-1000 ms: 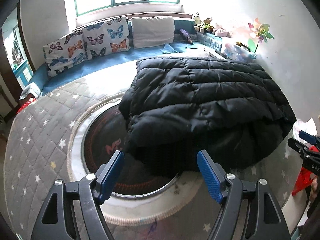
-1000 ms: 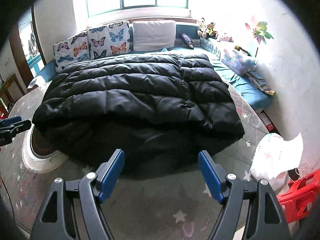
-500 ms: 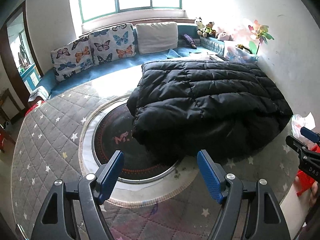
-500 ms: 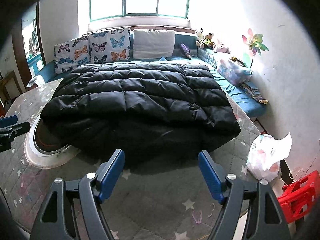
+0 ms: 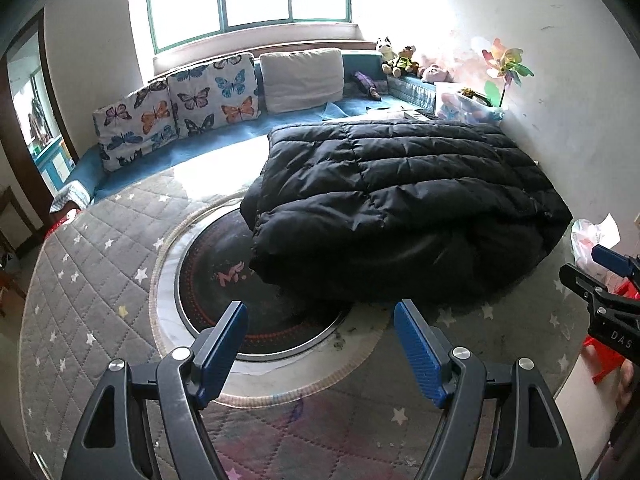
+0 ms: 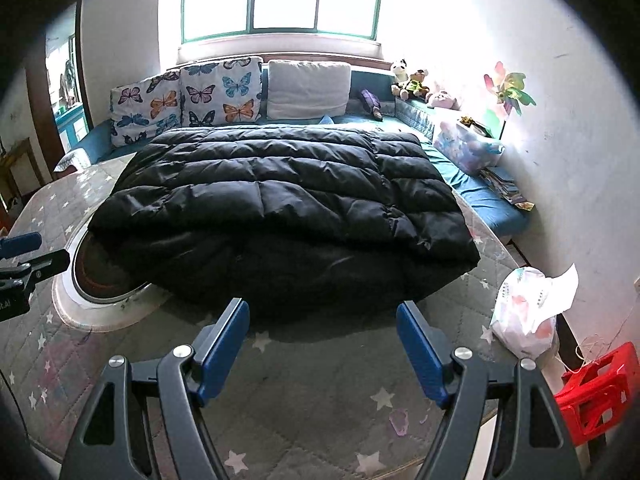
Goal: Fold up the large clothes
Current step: 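Open both grippers and pull them back from the folded jacket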
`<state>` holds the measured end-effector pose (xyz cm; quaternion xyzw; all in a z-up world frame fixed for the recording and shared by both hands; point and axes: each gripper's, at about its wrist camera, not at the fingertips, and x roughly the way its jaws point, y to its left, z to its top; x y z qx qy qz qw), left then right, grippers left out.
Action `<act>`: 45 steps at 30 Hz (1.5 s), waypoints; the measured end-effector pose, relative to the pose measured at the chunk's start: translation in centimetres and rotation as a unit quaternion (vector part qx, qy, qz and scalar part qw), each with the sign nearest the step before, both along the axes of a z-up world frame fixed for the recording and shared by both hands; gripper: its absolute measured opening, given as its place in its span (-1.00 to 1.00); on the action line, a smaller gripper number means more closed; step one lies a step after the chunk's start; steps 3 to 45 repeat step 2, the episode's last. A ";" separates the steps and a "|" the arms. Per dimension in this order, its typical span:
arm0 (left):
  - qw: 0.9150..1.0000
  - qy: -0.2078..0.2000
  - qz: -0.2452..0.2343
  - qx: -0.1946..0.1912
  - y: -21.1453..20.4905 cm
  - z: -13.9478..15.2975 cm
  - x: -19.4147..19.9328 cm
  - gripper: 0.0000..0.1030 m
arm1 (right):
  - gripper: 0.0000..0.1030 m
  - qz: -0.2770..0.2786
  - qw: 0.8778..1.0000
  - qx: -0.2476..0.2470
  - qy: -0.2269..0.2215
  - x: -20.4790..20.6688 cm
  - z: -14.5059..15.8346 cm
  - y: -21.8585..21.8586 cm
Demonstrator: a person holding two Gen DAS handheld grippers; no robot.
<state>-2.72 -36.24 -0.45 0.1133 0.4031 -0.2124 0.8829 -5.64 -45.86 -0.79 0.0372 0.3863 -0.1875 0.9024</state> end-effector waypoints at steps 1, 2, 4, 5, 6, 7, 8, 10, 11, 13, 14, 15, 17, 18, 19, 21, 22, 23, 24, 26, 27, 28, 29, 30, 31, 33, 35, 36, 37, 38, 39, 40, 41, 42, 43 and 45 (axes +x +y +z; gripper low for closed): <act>1.000 0.001 0.000 -0.002 0.1 0.0 0.0 0.56 | 0.61 0.000 1.000 -0.002 0.000 0.0 0.0 0.2; 1.000 0.004 -0.001 -0.004 0.1 0.1 0.0 0.56 | 0.61 0.000 1.000 -0.002 -0.001 -0.1 0.1 0.3; 1.000 0.004 -0.001 -0.004 0.1 0.1 0.0 0.56 | 0.61 0.000 1.000 -0.002 -0.001 -0.1 0.1 0.3; 1.000 0.004 -0.001 -0.004 0.1 0.1 0.0 0.56 | 0.61 0.000 1.000 -0.002 -0.001 -0.1 0.1 0.3; 1.000 0.004 -0.001 -0.004 0.1 0.1 0.0 0.56 | 0.61 0.000 1.000 -0.002 -0.001 -0.1 0.1 0.3; 1.000 0.004 -0.001 -0.004 0.1 0.1 0.0 0.56 | 0.61 0.000 1.000 -0.002 -0.001 -0.1 0.1 0.3; 1.000 0.004 -0.001 -0.004 0.1 0.1 0.0 0.56 | 0.61 0.000 1.000 -0.002 -0.001 -0.1 0.1 0.3; 1.000 0.004 -0.001 -0.004 0.1 0.1 0.0 0.56 | 0.61 0.000 1.000 -0.002 -0.001 -0.1 0.1 0.3; 1.000 0.004 -0.001 -0.004 0.1 0.1 0.0 0.56 | 0.61 0.000 1.000 -0.002 -0.001 -0.1 0.1 0.3; 1.000 0.004 -0.001 -0.004 0.1 0.1 0.0 0.56 | 0.61 0.000 1.000 -0.002 -0.001 -0.1 0.1 0.3; 1.000 0.004 -0.001 -0.004 0.1 0.1 0.0 0.56 | 0.61 0.000 1.000 -0.002 -0.001 -0.1 0.1 0.3; 1.000 0.004 -0.001 -0.004 0.1 0.1 0.0 0.56 | 0.61 0.000 1.000 -0.002 -0.001 -0.1 0.1 0.3; 1.000 0.004 -0.001 -0.004 0.1 0.1 0.0 0.56 | 0.61 0.000 1.000 -0.002 -0.001 -0.1 0.1 0.3; 1.000 0.004 -0.001 -0.004 0.1 0.1 0.0 0.56 | 0.61 0.000 1.000 -0.002 -0.001 -0.1 0.1 0.3; 1.000 0.004 -0.001 -0.004 0.1 0.1 0.0 0.56 | 0.61 0.000 1.000 -0.002 -0.001 -0.1 0.1 0.3; 1.000 0.004 -0.001 -0.004 0.1 0.1 0.0 0.56 | 0.61 0.000 1.000 -0.002 -0.001 -0.1 0.1 0.3; 1.000 0.004 -0.001 -0.004 0.1 0.1 0.0 0.56 | 0.61 0.000 1.000 -0.002 -0.001 -0.1 0.1 0.3; 1.000 0.004 -0.001 -0.004 0.1 0.1 0.0 0.56 | 0.61 0.000 1.000 -0.002 -0.001 -0.1 0.1 0.3; 1.000 0.004 -0.001 -0.004 0.1 0.1 0.0 0.56 | 0.61 0.000 1.000 -0.002 -0.001 -0.1 0.1 0.3; 1.000 0.004 -0.001 -0.004 0.1 0.1 0.0 0.56 | 0.61 0.000 1.000 -0.002 -0.001 -0.1 0.1 0.3; 1.000 0.004 -0.001 -0.004 0.1 0.1 0.0 0.56 | 0.61 0.000 1.000 -0.002 -0.001 -0.1 0.1 0.3; 1.000 0.004 -0.001 -0.004 0.1 0.1 0.0 0.56 | 0.61 0.000 1.000 -0.002 -0.001 -0.1 0.1 0.3; 1.000 0.004 -0.001 -0.004 0.1 0.1 0.0 0.56 | 0.61 0.000 1.000 -0.002 -0.001 -0.1 0.1 0.3; 1.000 0.004 -0.001 -0.004 0.1 0.1 0.0 0.56 | 0.61 0.000 1.000 -0.002 -0.001 -0.1 0.1 0.3; 1.000 0.004 -0.001 -0.004 0.1 0.1 0.0 0.56 | 0.61 0.000 1.000 -0.002 -0.001 -0.1 0.1 0.3; 1.000 0.004 -0.001 -0.004 0.1 0.1 0.0 0.56 | 0.61 0.000 1.000 -0.002 -0.001 -0.1 0.1 0.3; 1.000 0.004 -0.001 -0.004 0.1 0.1 0.0 0.56 | 0.61 0.000 1.000 -0.002 -0.001 -0.1 0.1 0.3; 1.000 0.004 -0.001 -0.004 0.1 0.1 0.0 0.56 | 0.61 0.000 1.000 -0.002 -0.001 -0.1 0.1 0.3; 1.000 0.004 -0.001 -0.004 0.1 0.1 0.0 0.56 | 0.61 0.000 1.000 -0.002 -0.001 -0.1 0.1 0.3; 1.000 0.004 -0.001 -0.004 0.1 0.1 0.0 0.56 | 0.61 0.000 1.000 -0.002 -0.001 -0.1 0.1 0.3; 1.000 0.004 -0.001 -0.004 0.1 0.1 0.0 0.56 | 0.61 0.000 1.000 -0.002 -0.001 -0.1 0.1 0.3; 1.000 0.004 -0.001 -0.004 0.1 0.1 0.0 0.56 | 0.61 0.000 1.000 -0.002 -0.001 -0.1 0.1 0.3; 1.000 0.004 -0.001 -0.004 0.1 0.1 0.0 0.56 | 0.61 0.000 1.000 -0.002 -0.001 -0.1 0.1 0.3; 1.000 0.004 -0.001 -0.004 0.1 0.1 0.0 0.56 | 0.61 0.000 1.000 -0.002 -0.001 -0.1 0.1 0.3; 1.000 0.004 -0.001 -0.004 0.1 0.1 0.0 0.56 | 0.61 0.000 1.000 -0.002 -0.001 -0.1 0.1 0.3; 1.000 0.004 -0.001 -0.004 0.1 0.1 0.0 0.56 | 0.61 0.000 1.000 -0.002 -0.001 -0.1 0.1 0.3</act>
